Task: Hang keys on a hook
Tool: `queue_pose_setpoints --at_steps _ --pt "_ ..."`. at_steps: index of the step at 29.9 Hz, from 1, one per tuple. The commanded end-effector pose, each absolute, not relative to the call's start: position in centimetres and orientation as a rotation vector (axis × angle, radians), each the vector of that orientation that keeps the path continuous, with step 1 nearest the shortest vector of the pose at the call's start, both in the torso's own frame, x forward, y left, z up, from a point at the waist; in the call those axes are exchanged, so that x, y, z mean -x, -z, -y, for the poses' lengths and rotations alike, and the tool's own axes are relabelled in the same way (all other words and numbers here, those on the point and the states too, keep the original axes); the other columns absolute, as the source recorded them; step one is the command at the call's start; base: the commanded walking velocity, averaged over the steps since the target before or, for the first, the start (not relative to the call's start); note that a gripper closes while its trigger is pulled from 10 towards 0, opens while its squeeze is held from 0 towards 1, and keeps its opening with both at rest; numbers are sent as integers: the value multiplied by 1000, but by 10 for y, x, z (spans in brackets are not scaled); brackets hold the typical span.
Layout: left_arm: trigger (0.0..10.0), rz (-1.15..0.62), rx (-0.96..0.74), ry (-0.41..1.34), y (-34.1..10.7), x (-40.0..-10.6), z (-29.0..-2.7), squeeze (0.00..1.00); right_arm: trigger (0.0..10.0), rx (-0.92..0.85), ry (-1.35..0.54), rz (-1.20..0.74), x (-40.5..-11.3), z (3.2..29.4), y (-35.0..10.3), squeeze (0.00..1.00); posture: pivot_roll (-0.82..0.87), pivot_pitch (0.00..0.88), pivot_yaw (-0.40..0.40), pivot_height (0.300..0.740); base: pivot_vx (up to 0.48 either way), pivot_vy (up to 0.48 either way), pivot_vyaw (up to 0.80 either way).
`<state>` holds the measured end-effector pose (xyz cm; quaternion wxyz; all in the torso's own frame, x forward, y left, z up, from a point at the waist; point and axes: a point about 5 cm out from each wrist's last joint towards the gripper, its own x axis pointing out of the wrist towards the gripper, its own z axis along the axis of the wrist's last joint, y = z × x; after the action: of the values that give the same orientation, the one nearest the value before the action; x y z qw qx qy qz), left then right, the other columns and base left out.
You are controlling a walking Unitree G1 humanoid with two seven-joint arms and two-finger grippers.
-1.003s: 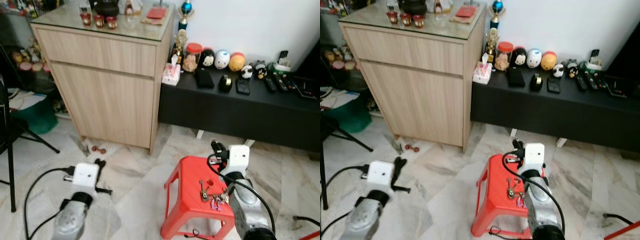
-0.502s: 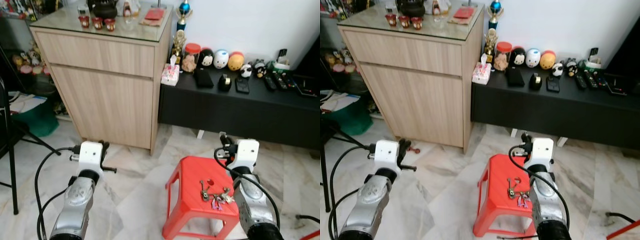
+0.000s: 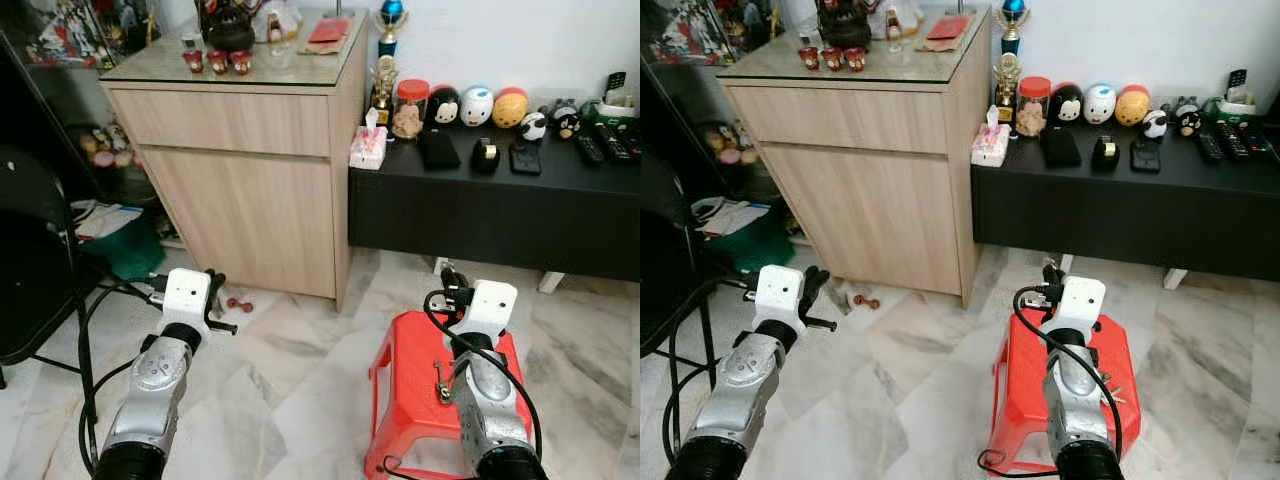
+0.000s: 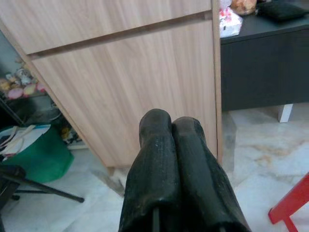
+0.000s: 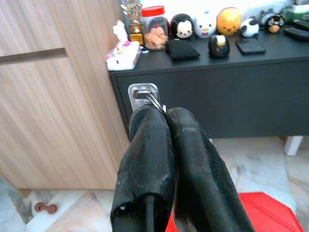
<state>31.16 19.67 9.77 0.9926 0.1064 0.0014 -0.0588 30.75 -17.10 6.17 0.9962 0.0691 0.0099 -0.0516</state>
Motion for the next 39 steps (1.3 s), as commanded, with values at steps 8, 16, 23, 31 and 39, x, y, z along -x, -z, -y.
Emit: queue_pose_setpoints --at_steps 8,16,23,31,39 --pt "10000 35 -198 88 -100 -311 -195 0 10000 -133 87 -1 -315 170 -69 0 47 0 4 740 0 0 0" --pt "10000 65 -209 74 -107 -309 -199 0 10000 -136 87 20 -311 170 -71 0 21 0 5 740 0 0 0" --pt "10000 78 -229 97 -111 -308 -197 0 10000 -143 92 17 -310 169 -70 0 15 0 13 740 0 0 -179" --pt "10000 53 -213 97 -101 -297 -193 0 10000 -132 59 -5 -306 166 -65 0 25 0 -6 740 0 0 -795" --pt "10000 46 -196 98 -99 -292 -191 0 10000 -129 44 -4 -309 162 -68 0 40 0 -20 740 0 0 -295"
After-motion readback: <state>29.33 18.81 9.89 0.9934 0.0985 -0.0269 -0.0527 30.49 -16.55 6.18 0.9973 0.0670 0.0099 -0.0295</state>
